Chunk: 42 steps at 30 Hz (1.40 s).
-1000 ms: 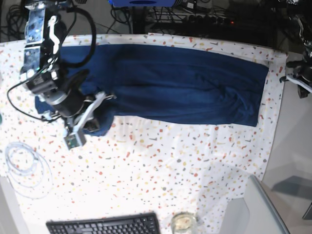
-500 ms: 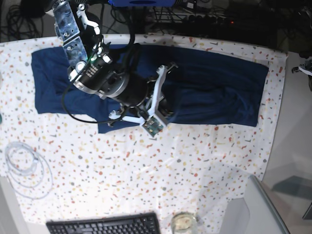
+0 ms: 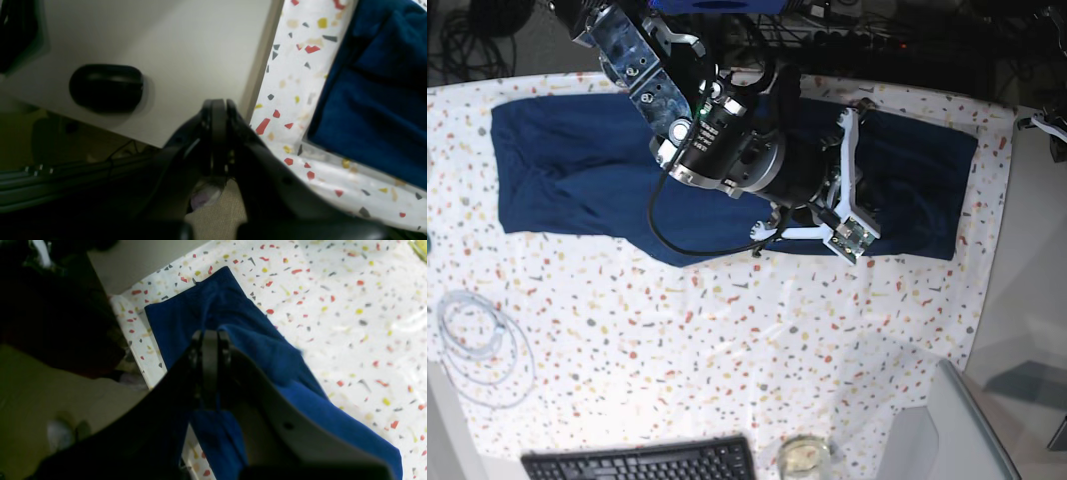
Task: Layout the t-shirt on the table in an organized manner, then fold the t-shirt properly
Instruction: 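Carry the sleeve with the right gripper across the strip toward the left gripper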
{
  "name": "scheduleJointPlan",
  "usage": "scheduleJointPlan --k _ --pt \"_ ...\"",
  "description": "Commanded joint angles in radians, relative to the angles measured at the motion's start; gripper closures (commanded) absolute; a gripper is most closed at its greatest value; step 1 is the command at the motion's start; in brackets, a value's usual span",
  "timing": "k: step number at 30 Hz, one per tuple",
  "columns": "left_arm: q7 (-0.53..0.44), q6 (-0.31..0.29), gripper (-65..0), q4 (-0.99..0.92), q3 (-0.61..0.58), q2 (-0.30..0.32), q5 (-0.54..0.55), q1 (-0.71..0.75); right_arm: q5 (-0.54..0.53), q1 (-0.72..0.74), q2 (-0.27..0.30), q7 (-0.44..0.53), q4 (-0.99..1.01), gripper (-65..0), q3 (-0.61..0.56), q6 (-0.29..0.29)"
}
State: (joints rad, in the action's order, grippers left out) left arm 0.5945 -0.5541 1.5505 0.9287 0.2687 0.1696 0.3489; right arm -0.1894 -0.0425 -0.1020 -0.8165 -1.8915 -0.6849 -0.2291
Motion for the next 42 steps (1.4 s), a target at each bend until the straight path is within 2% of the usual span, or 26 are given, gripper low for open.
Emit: scheduleJointPlan --k 1,4,9,13,19,29,37,42 --pt "-0.020 0.004 0.0 0.011 0.010 0.017 0.011 0.000 -0.008 0.019 -0.012 0.026 -0.012 0.0 -0.031 0.018" --pt "-0.020 0.004 0.0 0.011 0.011 0.017 0.011 0.000 -0.008 0.025 -0.012 0.026 -0.012 0.0 -0.077 0.050" --pt "-0.018 0.004 0.0 0.012 0.008 0.017 0.011 0.000 -0.008 0.025 -0.014 0.027 0.004 0.0 -0.081 0.055" --pt "-0.018 0.004 0.0 0.012 0.008 0.017 0.011 0.000 -0.008 0.042 -0.015 0.032 0.091 0.0 -0.081 0.058" --pt "-0.017 0.004 0.0 0.012 0.006 0.016 0.011 0.000 -0.009 0.056 -0.017 0.148 0.215 0.0 -0.081 0.058" --pt "-0.017 0.004 0.0 0.011 0.005 0.016 0.011 0.014 -0.009 0.094 -0.032 0.167 0.274 0.0 -0.085 0.056" --pt "-0.018 0.004 0.0 0.011 0.005 0.005 0.011 0.020 -0.009 0.181 -0.035 0.168 0.283 0.0 -0.213 0.061" --pt "-0.017 0.004 0.0 0.011 0.006 0.002 0.011 0.020 -0.009 0.200 -0.043 0.201 0.287 0.0 -0.218 0.061"
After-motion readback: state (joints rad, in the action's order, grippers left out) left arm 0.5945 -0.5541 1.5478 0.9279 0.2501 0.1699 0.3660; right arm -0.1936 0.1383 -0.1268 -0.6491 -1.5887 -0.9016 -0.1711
